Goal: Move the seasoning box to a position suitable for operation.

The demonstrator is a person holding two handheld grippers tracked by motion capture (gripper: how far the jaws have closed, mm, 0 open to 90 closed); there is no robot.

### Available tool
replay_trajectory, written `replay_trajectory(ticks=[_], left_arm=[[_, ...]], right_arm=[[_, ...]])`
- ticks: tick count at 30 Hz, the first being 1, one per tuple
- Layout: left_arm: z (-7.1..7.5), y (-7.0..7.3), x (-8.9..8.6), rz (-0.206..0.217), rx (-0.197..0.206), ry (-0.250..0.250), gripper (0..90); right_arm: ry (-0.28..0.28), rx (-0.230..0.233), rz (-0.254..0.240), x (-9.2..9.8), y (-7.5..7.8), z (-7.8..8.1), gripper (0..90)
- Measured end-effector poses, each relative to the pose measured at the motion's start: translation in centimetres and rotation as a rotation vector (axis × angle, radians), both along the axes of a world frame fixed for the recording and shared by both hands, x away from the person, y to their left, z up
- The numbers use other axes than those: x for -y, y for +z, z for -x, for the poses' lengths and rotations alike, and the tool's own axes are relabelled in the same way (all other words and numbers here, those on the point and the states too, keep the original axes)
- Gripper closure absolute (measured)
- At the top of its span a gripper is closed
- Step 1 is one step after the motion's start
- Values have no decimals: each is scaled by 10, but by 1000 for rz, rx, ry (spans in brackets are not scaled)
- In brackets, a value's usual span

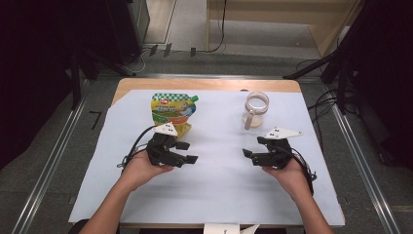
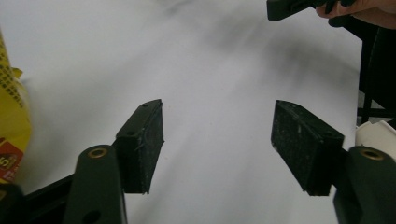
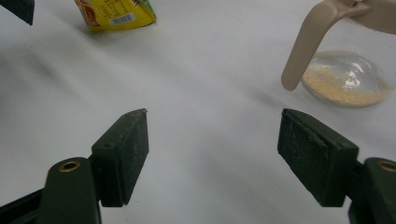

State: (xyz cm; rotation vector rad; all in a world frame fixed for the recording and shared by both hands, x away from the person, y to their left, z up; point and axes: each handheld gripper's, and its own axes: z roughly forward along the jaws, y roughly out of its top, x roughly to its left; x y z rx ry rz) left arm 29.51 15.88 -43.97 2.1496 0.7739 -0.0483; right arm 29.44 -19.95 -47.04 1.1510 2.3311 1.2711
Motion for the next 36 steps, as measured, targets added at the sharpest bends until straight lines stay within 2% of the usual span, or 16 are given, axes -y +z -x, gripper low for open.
replay_trajectory(ticks=[2, 6, 10, 12, 15, 19, 22, 27, 28, 29, 30, 36], left_arm=[[0, 3, 0, -9, 4, 9, 396], [1, 6, -1, 12, 10, 18, 418], [2, 7, 0, 10, 5, 10, 429], [4, 7, 1, 28, 17, -1, 430], [5, 8, 1, 31, 25, -4, 427], [4, 8, 1, 36, -2, 13, 431], [2, 8, 0, 50, -20, 16, 436], [4, 9, 2, 30, -11, 12, 428], [4, 10, 3, 25, -4, 10, 426], [4, 10, 3, 25, -4, 10, 423], [6, 10, 3, 30, 6, 1, 418], [10, 10, 2, 20, 14, 7, 415]], right_arm=[[3, -5, -4, 1, 0, -1, 288], [5, -23, -24, 6, 2, -3, 311], [-8, 0, -14, 9, 4, -5, 310], [-30, 20, -12, 12, 6, -8, 310], [-50, 32, -9, 15, 7, -11, 310], [-101, 45, -19, 26, 7, -19, 310], [-134, 37, -21, 32, 4, -26, 302], [-171, 42, 7, 32, -4, -44, 279], [-184, 37, 17, 30, -7, -52, 278], [-184, 37, 17, 30, -7, -52, 278], [-207, 29, 24, 30, -10, -61, 286], [-255, 20, 15, 31, -17, -79, 254]])
